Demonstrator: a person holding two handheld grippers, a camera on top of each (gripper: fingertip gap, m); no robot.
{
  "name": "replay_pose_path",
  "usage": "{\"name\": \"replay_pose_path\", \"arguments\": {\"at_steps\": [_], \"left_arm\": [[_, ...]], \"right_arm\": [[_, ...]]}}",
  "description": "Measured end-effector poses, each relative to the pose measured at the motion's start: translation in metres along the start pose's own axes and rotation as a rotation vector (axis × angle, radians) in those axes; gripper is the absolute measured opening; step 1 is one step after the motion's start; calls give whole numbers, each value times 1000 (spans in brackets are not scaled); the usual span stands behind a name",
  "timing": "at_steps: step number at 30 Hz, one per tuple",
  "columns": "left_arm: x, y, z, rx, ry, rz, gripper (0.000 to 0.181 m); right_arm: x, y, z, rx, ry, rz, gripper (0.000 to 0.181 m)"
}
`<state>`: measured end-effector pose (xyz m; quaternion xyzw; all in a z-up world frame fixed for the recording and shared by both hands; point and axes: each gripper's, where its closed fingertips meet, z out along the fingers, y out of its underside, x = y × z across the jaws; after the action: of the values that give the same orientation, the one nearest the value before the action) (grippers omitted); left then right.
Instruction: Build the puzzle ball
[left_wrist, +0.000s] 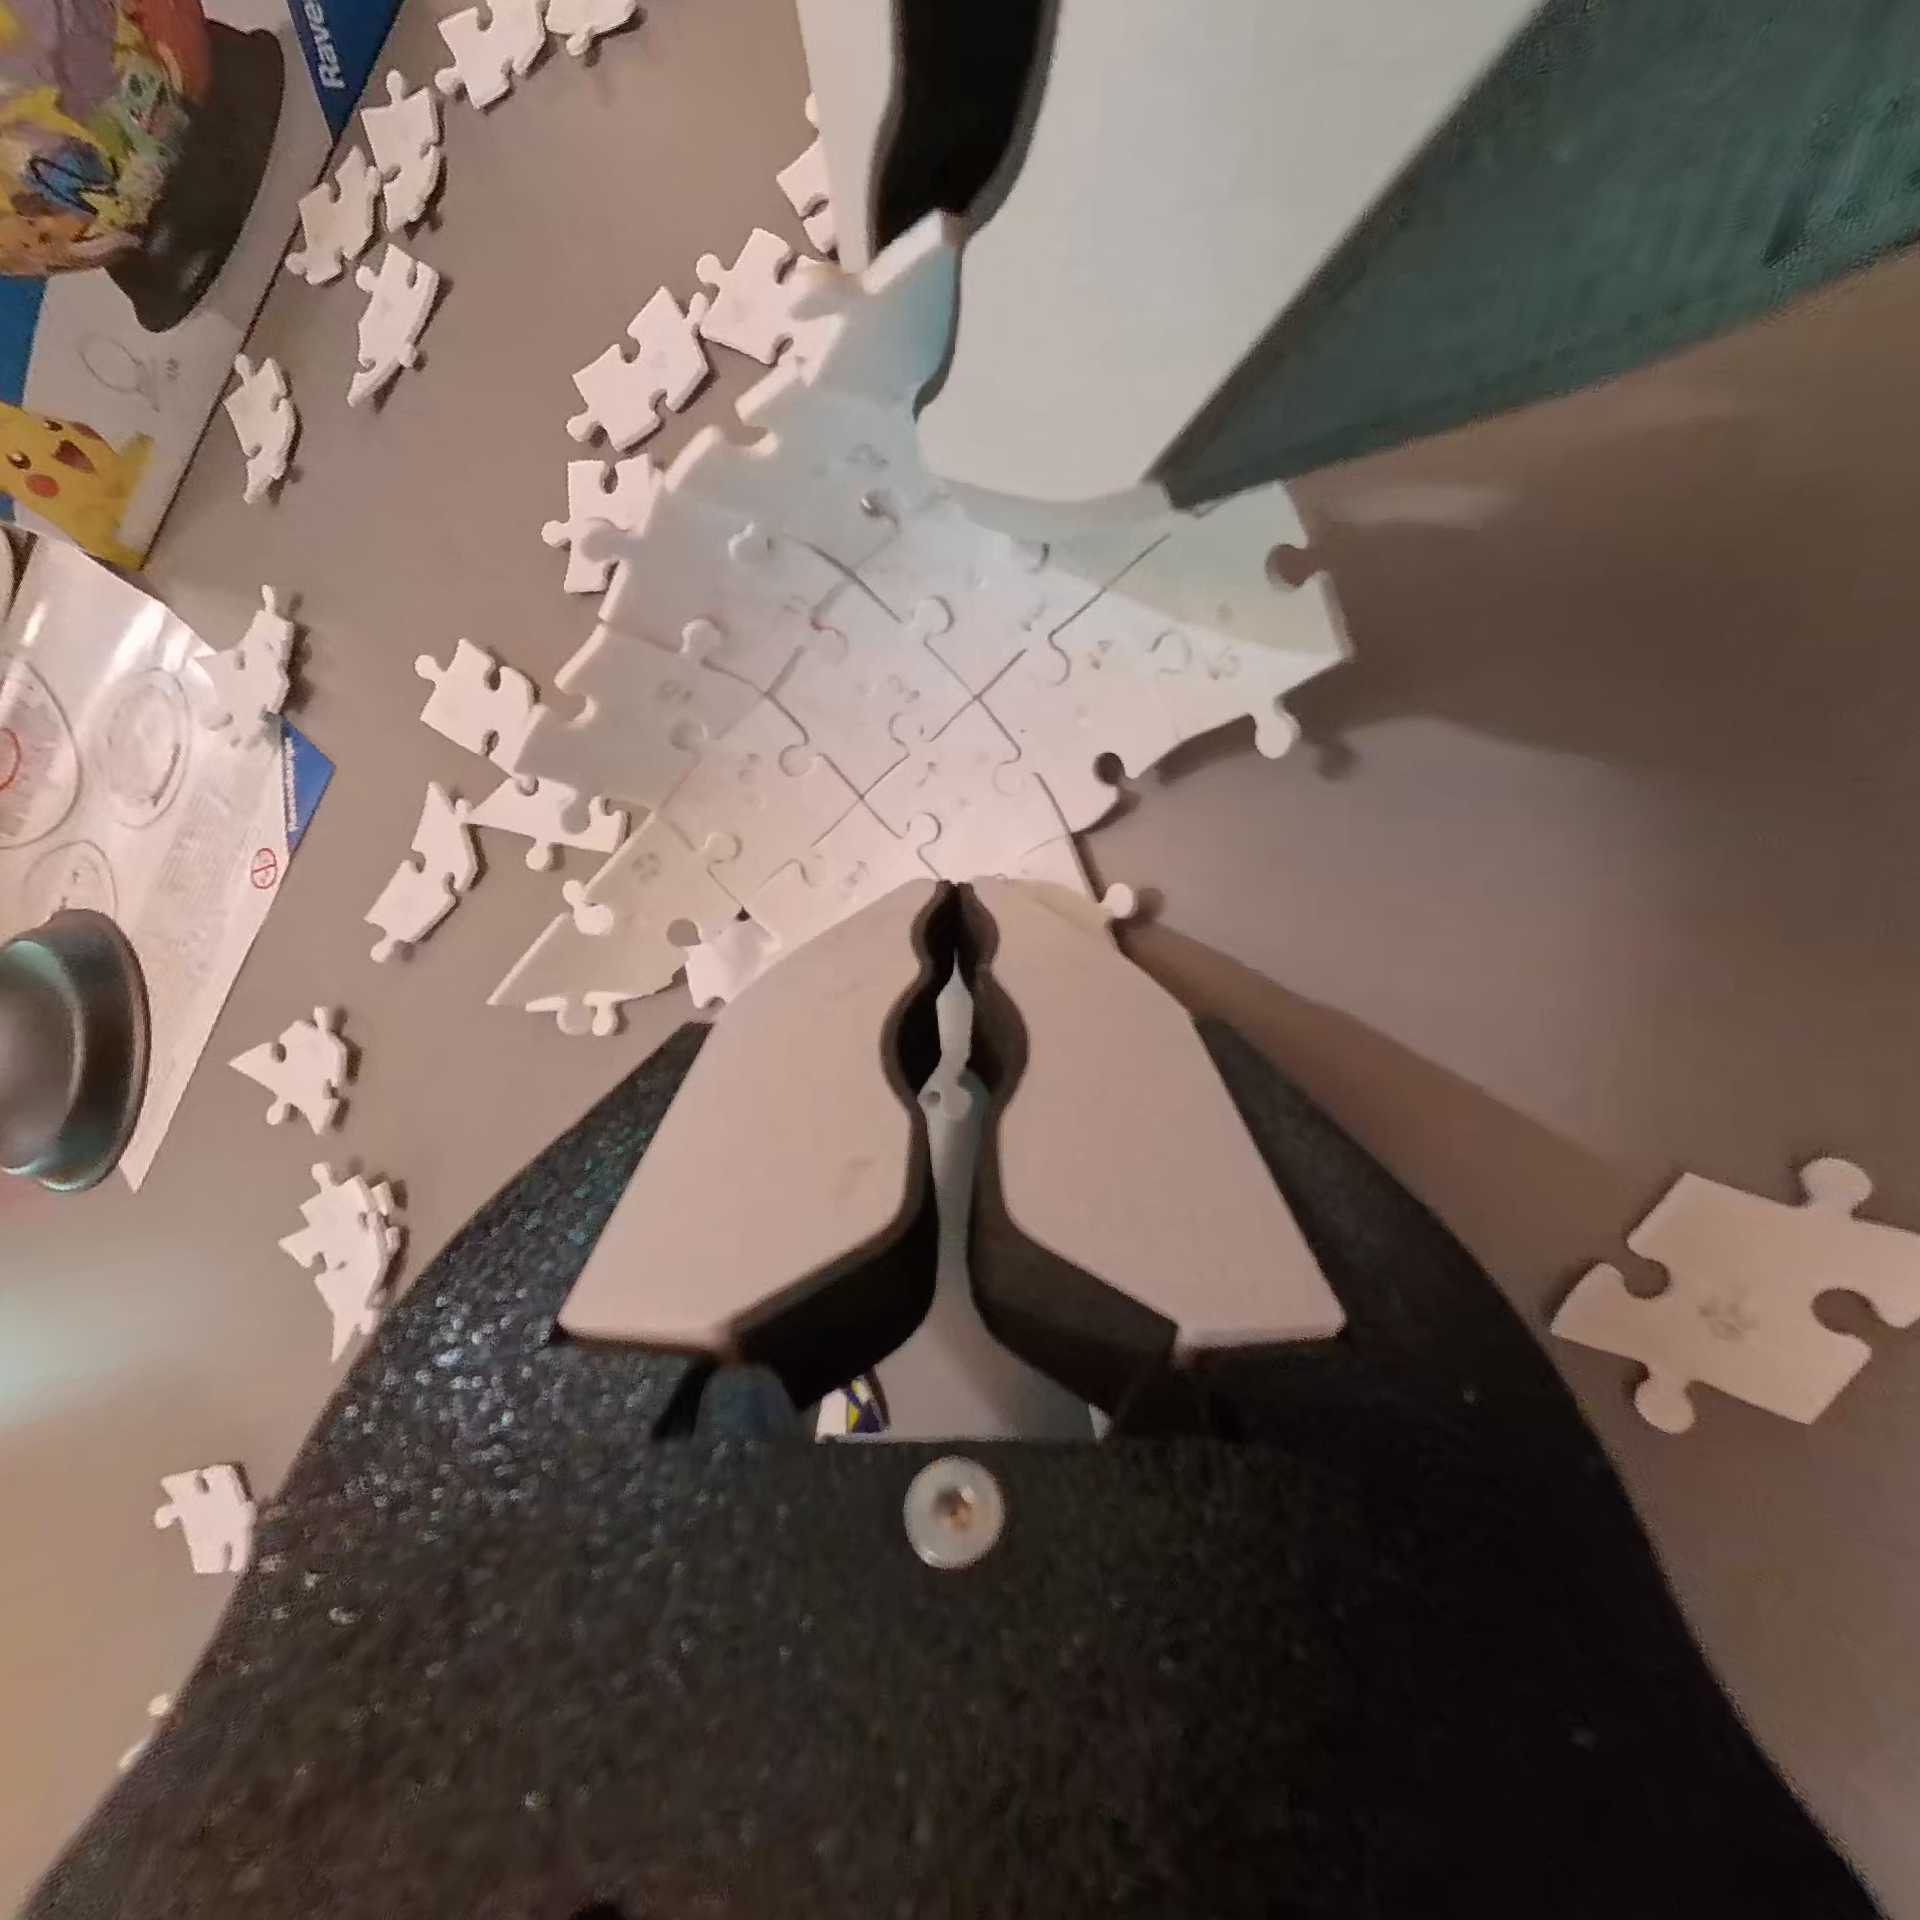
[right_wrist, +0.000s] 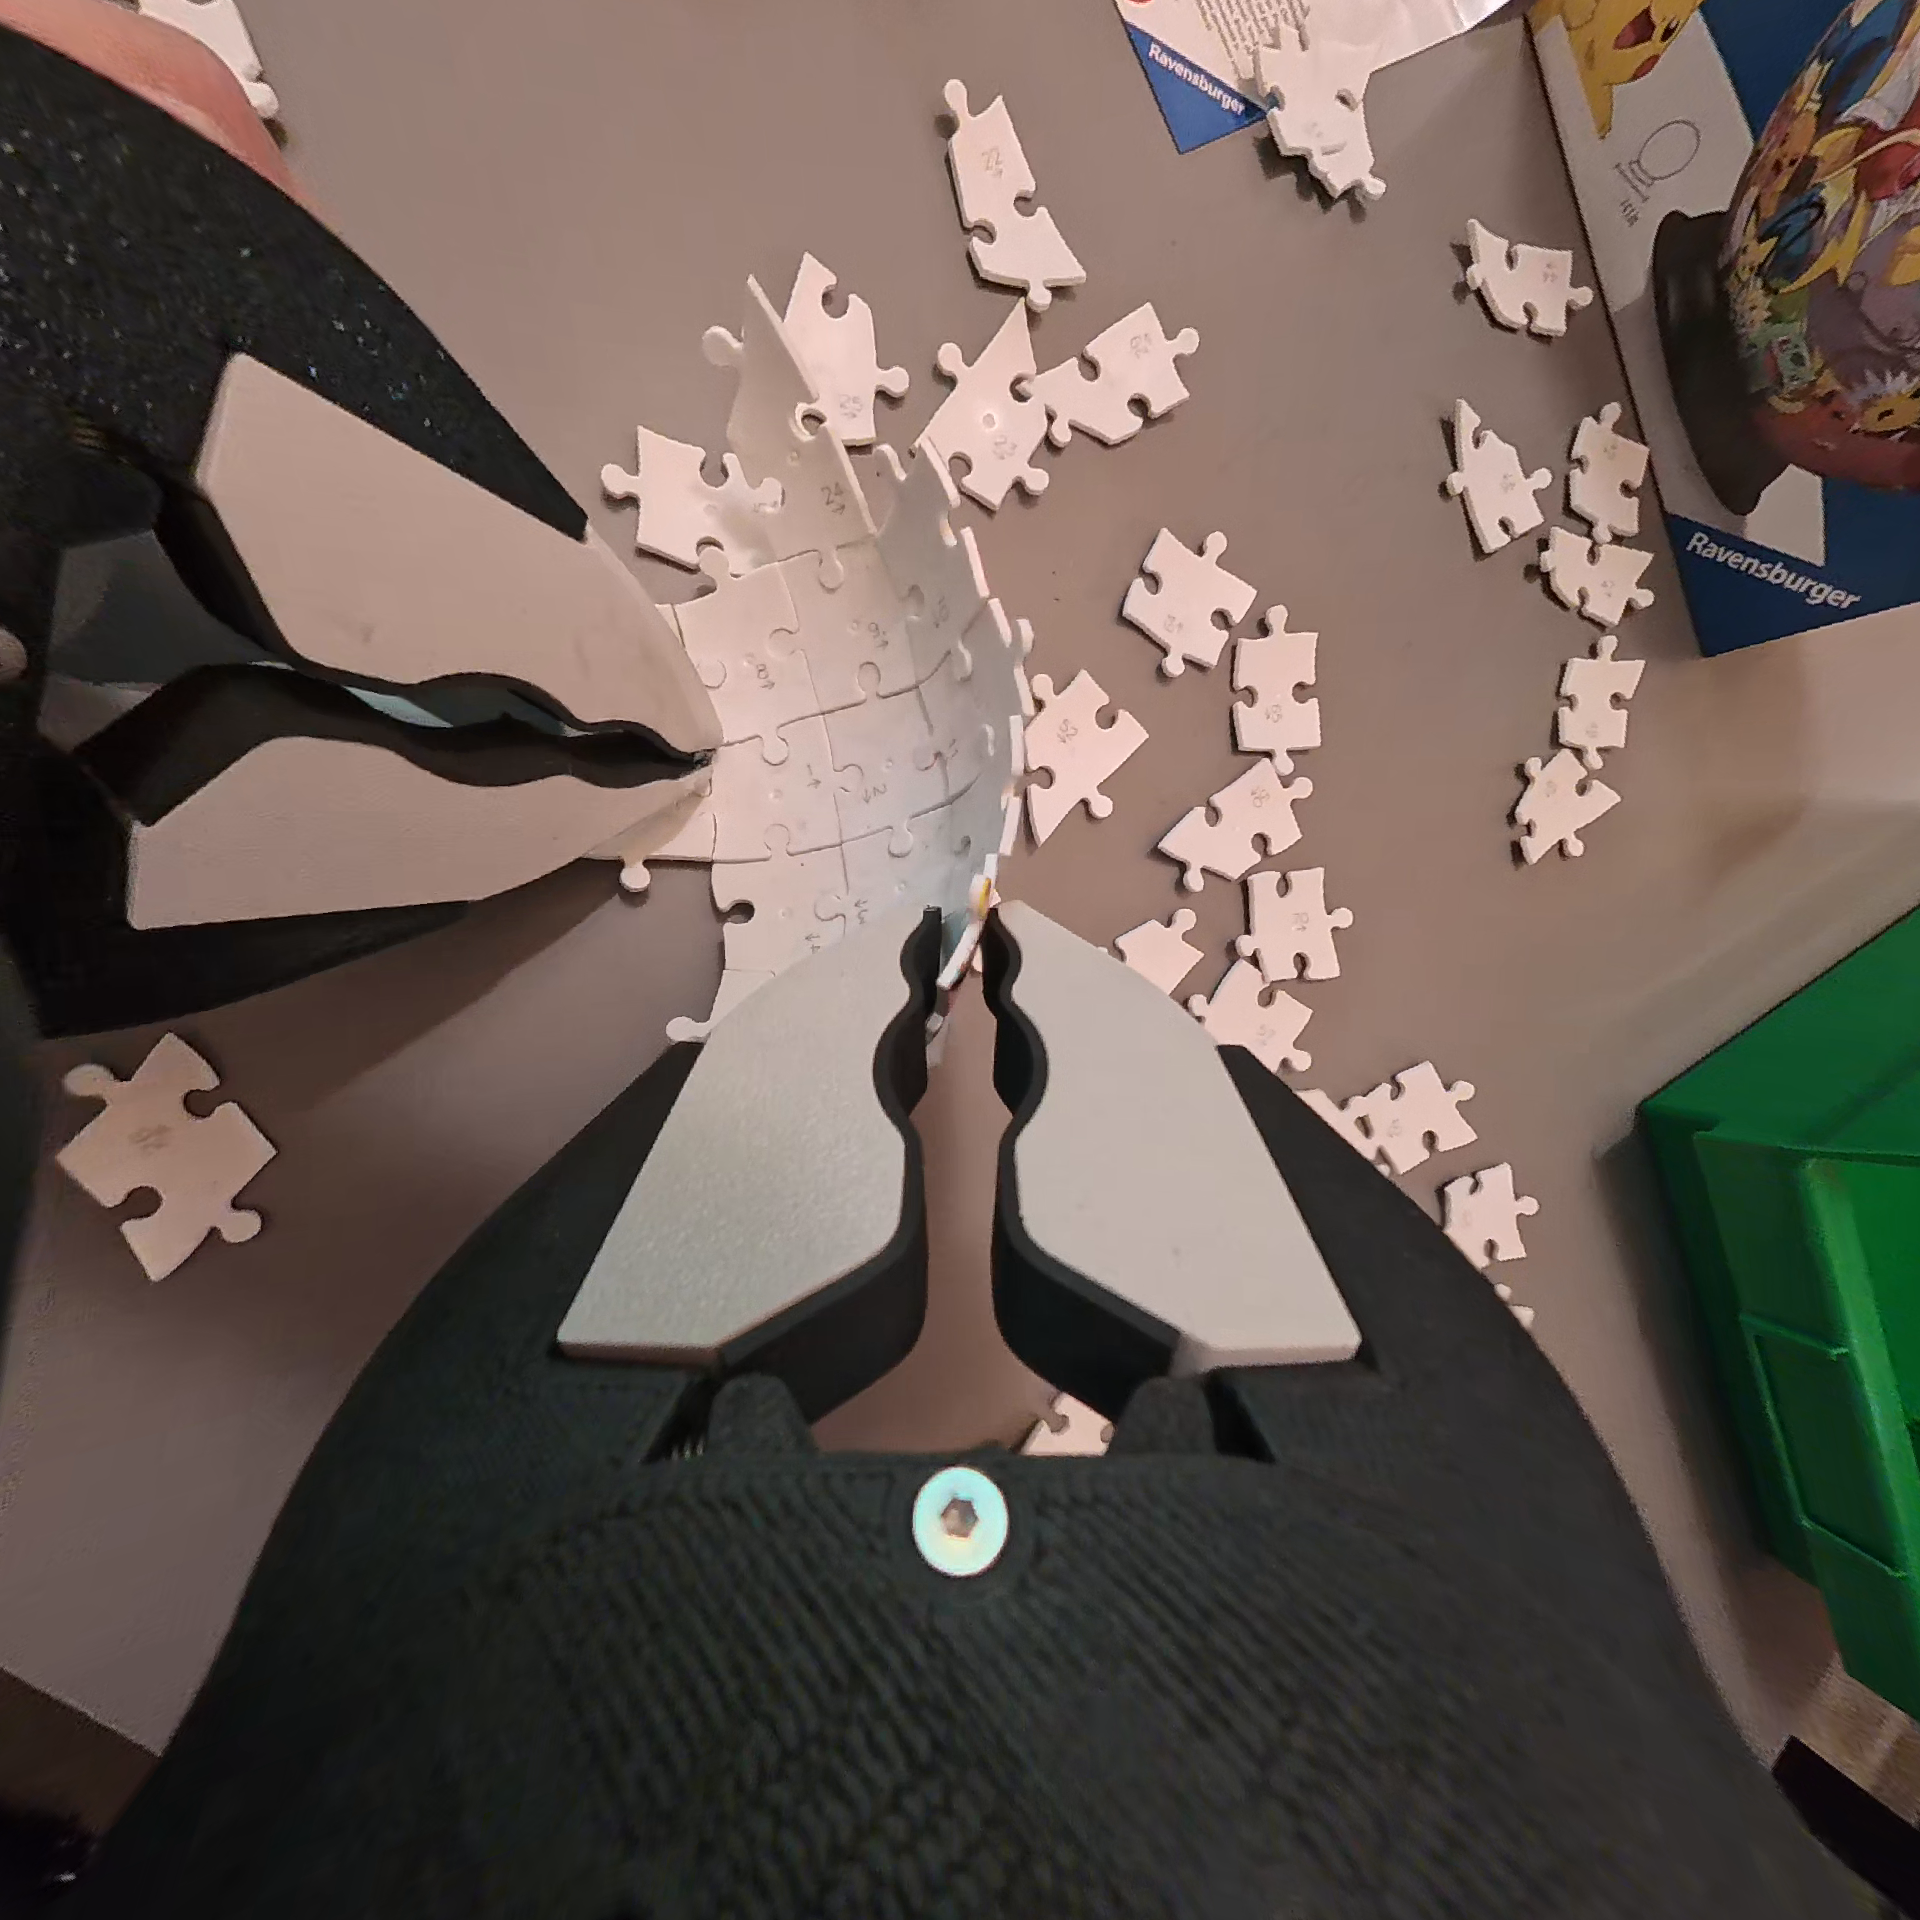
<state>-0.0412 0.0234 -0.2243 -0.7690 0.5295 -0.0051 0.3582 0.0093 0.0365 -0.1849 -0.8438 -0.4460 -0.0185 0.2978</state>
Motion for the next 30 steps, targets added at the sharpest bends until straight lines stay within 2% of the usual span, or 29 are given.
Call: {"name": "replay_pose_path", "arguments": {"at_steps": [4,9,12,16,25,30], "left_arm": [[0,-1,0,33,27,-34,0],[-1,-3,-2,106,107,-169,0],[6,-11,-7,142,147,-137,0],[13,-11,0,91,152,-53,0],[15,-10,1,71,252,-134,0],[4,-11,-3,110,193,-85,0]], "right_arm": [[0,1,0,-6,-4,4,8],[0,1,-1,-21,-1,-5,8],[0,3,-1,-24,-1,-4,8],[0,2,-1,-21,-2,2,7],[2,9,3,-36,-12,23,8],[2,11,2,-36,-19,23,9]]}}
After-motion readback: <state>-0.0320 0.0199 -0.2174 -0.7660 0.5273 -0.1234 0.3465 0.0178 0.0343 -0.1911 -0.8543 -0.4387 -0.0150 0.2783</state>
